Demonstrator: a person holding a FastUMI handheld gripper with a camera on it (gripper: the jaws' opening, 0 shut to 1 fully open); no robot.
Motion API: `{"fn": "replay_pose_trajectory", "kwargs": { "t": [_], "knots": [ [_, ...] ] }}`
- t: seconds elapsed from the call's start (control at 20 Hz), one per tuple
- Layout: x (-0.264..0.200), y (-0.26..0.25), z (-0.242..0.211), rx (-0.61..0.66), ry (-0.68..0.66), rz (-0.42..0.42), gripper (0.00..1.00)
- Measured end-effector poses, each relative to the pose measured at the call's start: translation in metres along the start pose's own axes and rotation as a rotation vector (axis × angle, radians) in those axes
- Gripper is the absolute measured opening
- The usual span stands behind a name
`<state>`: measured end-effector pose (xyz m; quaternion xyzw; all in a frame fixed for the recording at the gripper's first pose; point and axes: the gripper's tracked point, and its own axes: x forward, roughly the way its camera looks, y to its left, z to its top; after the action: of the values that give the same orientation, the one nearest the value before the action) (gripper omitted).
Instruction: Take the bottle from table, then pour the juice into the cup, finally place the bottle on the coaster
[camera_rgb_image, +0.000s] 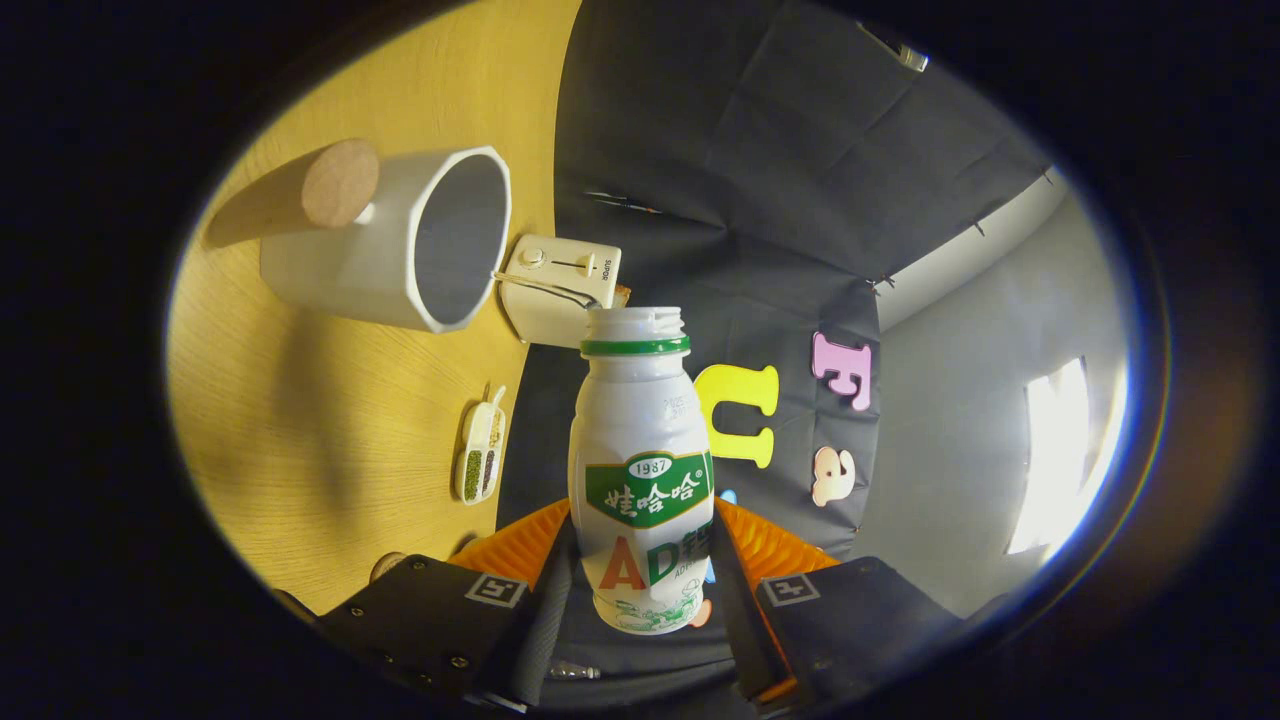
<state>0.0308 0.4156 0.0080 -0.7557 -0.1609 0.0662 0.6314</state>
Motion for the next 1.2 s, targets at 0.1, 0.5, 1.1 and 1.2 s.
{"fn": "replay_pose_trajectory", "kwargs": {
  "t": [0.1, 0.5, 1.1, 1.2],
  "knots": [
    [0.0004, -0.0003, -0.0002, -0.003, 0.0, -0.001, 0.7],
    [0.0003, -0.0035, 0.0007, -0.041, -0.009, -0.015, 0.7],
    [-0.0006, -0.0064, 0.0048, -0.108, -0.035, -0.039, 0.7],
    [0.0005, -0.0074, 0.0051, -0.121, -0.038, -0.042, 0.7]
  ]
}}
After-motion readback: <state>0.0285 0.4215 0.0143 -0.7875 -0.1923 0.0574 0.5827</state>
